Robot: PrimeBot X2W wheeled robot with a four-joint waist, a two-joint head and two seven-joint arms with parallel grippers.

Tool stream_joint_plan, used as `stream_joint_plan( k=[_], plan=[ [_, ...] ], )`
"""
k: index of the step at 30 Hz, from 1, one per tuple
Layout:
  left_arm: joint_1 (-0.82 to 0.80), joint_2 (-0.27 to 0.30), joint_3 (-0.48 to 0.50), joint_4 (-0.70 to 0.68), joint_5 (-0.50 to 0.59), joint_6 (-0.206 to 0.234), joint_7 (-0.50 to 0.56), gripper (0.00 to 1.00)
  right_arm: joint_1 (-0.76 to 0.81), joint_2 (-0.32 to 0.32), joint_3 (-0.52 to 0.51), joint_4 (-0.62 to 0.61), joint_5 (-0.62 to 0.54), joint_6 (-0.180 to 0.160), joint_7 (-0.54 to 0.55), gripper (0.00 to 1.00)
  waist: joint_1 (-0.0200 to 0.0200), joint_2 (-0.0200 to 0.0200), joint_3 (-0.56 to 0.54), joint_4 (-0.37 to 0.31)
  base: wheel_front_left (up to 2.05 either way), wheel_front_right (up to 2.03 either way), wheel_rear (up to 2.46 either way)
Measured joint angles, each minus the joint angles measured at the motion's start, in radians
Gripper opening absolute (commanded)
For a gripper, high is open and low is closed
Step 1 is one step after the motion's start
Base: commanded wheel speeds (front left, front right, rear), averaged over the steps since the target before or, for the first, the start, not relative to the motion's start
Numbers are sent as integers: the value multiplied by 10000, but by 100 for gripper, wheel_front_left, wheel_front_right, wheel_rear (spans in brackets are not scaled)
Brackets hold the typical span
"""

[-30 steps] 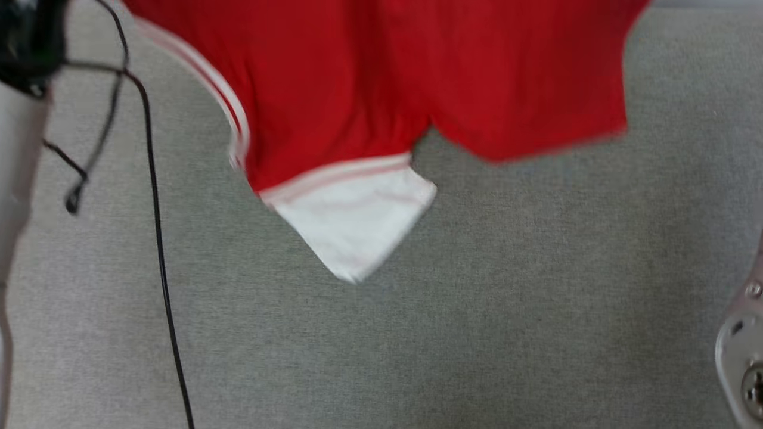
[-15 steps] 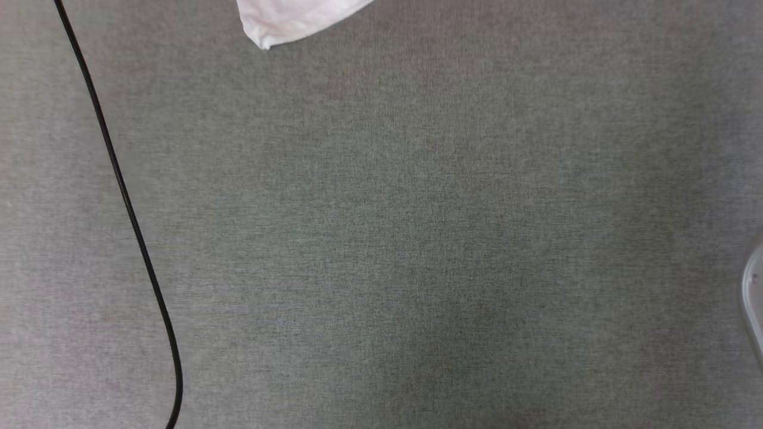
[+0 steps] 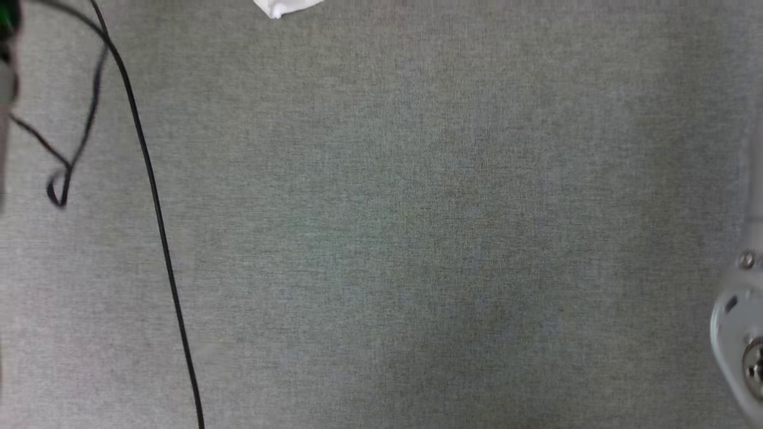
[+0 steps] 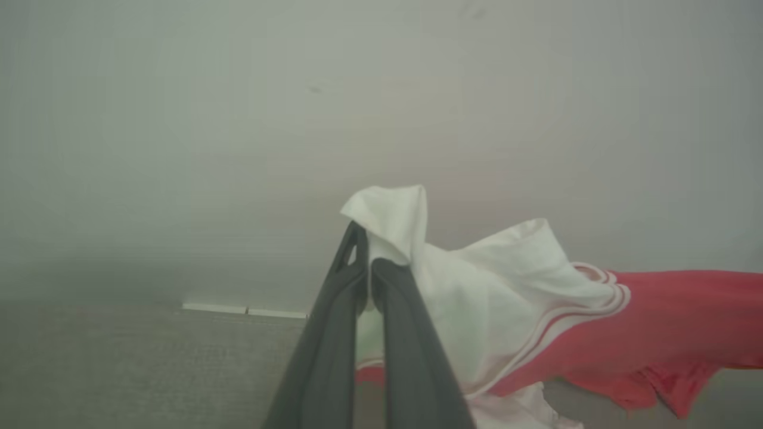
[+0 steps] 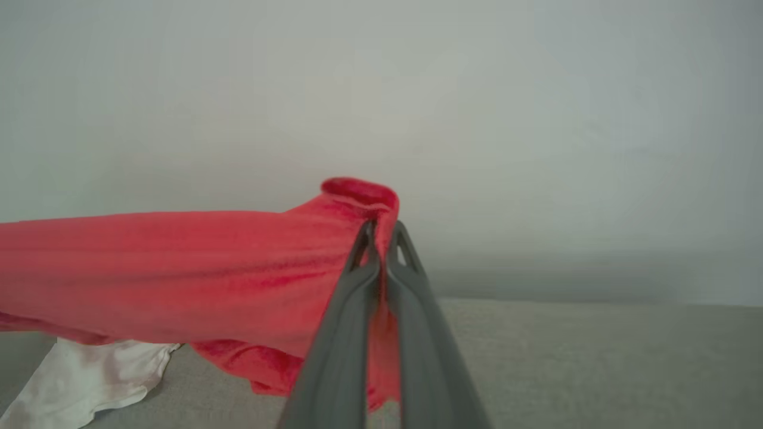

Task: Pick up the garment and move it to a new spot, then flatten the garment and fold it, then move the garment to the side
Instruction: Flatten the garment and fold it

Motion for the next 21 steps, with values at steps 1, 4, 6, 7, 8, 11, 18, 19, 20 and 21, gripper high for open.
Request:
stream_joint_plan(
  k=[1,4,6,7,8,11,18,19,20,21],
  plan=[
    [351,46,-82,-73,-171,0,48,0,256,-15,84,86,111,0,-4,0,0,0,-108,11,0,0,0],
    [1497,159,-349,-343,-617,0,-6,0,1188,-222,500,314,345,0,-42,0,-1,1,-512,46,0,0,0],
    [2314,196,-579,-554,-819,0,-54,0,1922,-393,846,314,483,0,-73,0,-1,1,-848,74,0,0,0],
    [2723,211,-669,-610,-907,-2,-102,0,2325,-447,928,303,646,0,-63,0,-2,1,-1025,89,0,0,0],
    [3155,238,-796,-706,-988,0,-54,0,2782,-510,1060,268,757,0,-44,0,-2,1,-1216,105,0,0,0],
    [4342,259,-1034,-932,-1198,-2,-107,0,4058,-711,1244,0,1233,2,-90,0,-2,1,-1790,153,0,0,0],
    [6915,395,-1346,-1467,-1584,46,-433,0,7124,-934,1354,-940,2073,4,-42,0,-3,1,-3146,264,0,0,0],
    [7235,428,-1421,-1563,-1553,128,-476,0,7542,-959,1365,-1114,2077,6,-31,0,-3,1,-3341,281,0,0,0],
    [7574,445,-1473,-1699,-1572,196,-502,0,7958,-970,1350,-1281,2161,6,12,0,-3,1,-3530,297,0,0,0],
    [7942,460,-1524,-1841,-1593,274,-502,0,8391,-978,1352,-1461,2230,6,21,0,-4,1,-3724,314,0,0,0]
  ],
)
